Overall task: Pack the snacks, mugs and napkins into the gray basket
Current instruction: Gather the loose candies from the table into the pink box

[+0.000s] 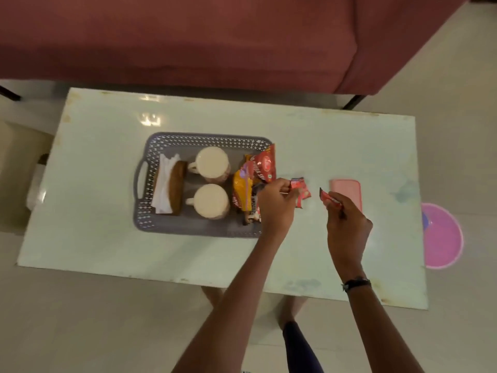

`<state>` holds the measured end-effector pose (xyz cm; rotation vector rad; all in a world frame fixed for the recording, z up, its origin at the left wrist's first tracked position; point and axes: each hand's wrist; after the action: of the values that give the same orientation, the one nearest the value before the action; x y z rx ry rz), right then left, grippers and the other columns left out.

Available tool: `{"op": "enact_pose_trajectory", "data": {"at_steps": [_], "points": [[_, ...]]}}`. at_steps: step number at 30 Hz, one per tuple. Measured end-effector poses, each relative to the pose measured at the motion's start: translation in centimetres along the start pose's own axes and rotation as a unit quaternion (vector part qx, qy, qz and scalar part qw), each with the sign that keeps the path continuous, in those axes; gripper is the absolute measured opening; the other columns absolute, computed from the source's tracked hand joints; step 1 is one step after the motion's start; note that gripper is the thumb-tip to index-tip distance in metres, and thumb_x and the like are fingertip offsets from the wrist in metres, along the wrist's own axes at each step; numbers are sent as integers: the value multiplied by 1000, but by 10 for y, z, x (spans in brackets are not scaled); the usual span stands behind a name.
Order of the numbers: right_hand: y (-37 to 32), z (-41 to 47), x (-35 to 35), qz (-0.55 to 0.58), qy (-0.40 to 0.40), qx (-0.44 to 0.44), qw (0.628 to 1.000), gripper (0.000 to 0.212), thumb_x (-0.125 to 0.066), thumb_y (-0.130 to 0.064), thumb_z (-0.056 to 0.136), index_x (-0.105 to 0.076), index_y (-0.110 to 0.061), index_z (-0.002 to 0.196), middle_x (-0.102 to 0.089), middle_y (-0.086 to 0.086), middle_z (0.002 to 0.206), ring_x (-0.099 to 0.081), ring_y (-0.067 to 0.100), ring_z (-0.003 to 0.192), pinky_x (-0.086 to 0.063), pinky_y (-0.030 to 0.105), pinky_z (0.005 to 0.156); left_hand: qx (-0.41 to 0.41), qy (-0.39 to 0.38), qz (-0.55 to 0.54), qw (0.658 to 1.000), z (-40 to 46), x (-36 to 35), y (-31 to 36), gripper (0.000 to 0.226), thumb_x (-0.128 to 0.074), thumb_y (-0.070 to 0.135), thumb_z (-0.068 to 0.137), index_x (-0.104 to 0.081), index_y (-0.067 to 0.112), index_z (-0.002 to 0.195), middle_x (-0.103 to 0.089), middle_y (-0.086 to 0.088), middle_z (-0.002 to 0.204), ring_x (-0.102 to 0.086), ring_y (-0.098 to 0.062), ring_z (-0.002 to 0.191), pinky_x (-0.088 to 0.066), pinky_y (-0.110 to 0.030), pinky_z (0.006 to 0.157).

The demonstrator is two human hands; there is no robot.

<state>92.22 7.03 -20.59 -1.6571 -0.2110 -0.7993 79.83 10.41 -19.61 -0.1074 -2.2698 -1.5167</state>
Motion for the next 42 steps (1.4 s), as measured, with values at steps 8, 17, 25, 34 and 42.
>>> {"op": "enact_pose_trajectory", "data": {"at_steps": [8,17,25,34,42], "points": [[13,18,-1,-11,-43,29,999,21,-56,-9,92,-68,-7,110,-73,7,87,-62,10,71,-51,21,69,34,-30,5,999,-6,-24,-24,18,-59,12,88,-58,-4,80,-56,-13,76,-52,-19,77,-40,-20,68],[52,41,-16,-116,-106,-70,985,52,-53,-15,94,-36,-1,140,-45,19,143,-41,33,133,-35,40,108,97,-69,65,991,-7,-38,-26,38,-42,8,95,-47,4,132,-53,-14,136,-49,-24,127,-38,-24,94],[105,77,-21,-245,-130,-128,952,96,-74,-35,75,-17,-2,145,-25,19,150,-26,38,135,-38,51,106,171,-103,49,979,16,-56,-42,53,-35,5,94,-26,14,145,-33,-10,152,-34,-25,138,-36,-38,109],[90,91,-19,-171,-125,-152,965,87,-73,-36,72,-25,-19,143,-39,18,131,-41,37,116,-41,43,91,191,-117,20,975,26,-66,-55,57,-35,-1,93,-25,16,146,-32,-9,152,-37,-24,136,-37,-25,90],[69,69,-22,117,-187,-204,954,44,-52,-25,94,-42,-19,136,-59,3,117,-57,26,110,-52,35,82,171,-126,6,977,26,-68,-52,53,-38,0,94,-29,15,144,-38,-8,150,-37,-23,137,-37,-36,111]]}}
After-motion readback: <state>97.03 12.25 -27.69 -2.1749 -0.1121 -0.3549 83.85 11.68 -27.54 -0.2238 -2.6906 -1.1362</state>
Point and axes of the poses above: each hand's wrist, its own z-axis towards the middle knuckle, its own x-axis out of the back of the hand, y = z × x
